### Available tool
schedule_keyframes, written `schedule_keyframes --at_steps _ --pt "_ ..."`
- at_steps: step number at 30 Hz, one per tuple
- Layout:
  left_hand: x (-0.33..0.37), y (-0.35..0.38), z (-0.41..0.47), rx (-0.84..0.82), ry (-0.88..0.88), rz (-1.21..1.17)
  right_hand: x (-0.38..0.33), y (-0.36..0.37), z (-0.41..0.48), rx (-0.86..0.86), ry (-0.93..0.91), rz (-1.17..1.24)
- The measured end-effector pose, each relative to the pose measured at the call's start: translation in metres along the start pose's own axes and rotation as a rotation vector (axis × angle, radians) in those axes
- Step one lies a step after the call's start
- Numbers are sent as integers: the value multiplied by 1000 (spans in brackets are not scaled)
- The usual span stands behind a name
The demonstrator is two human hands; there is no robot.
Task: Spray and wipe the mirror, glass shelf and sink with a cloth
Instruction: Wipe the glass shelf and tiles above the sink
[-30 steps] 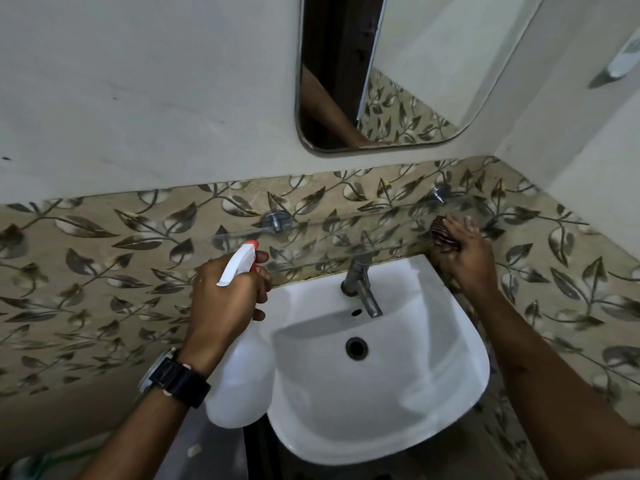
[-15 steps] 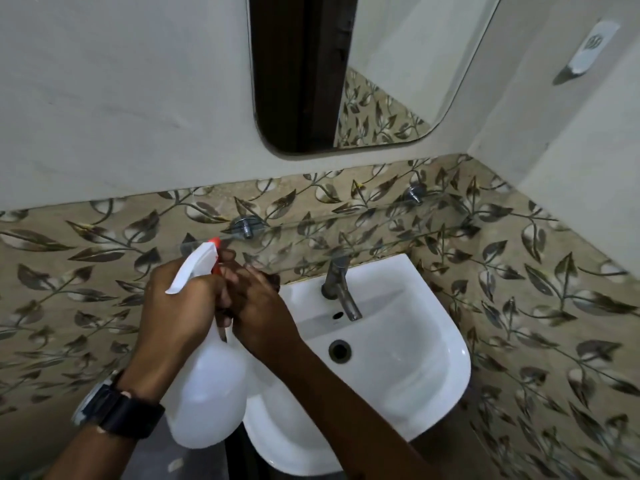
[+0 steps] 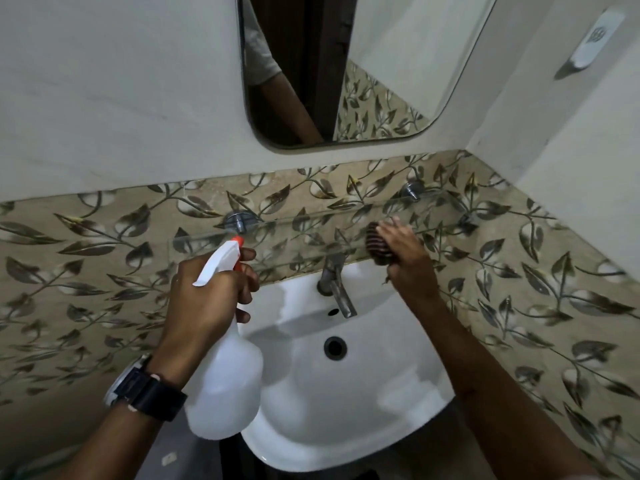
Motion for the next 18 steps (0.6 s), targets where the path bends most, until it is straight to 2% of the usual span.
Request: schedule_keyframes --at_steps 5,11,12,14,16,18 --pt "-2 5 -5 -12 2 5 66 -48 20 12 319 -82" --pt "2 6 -7 -17 11 0 83 -71 48 -69 367 -396" --pt "2 6 -8 -19 12 -1 77 -70 41 -37 386 -353" --pt "1 5 -7 -16 11 -7 57 -67 16 124 517 -65" --pt "-2 5 -6 -16 6 0 43 -57 -18 346 766 300" --pt "-3 7 -6 -33 3 4 34 -39 -43 454 1081 576"
Point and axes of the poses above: each hand's wrist, its own z-axis towards the middle knuckle, its own y-axis out of the palm, x = y × z, the point moved 3 cm from there along z, towards the middle knuckle, and after that the axes turned 14 degrees about y, right-handed, at the moved point
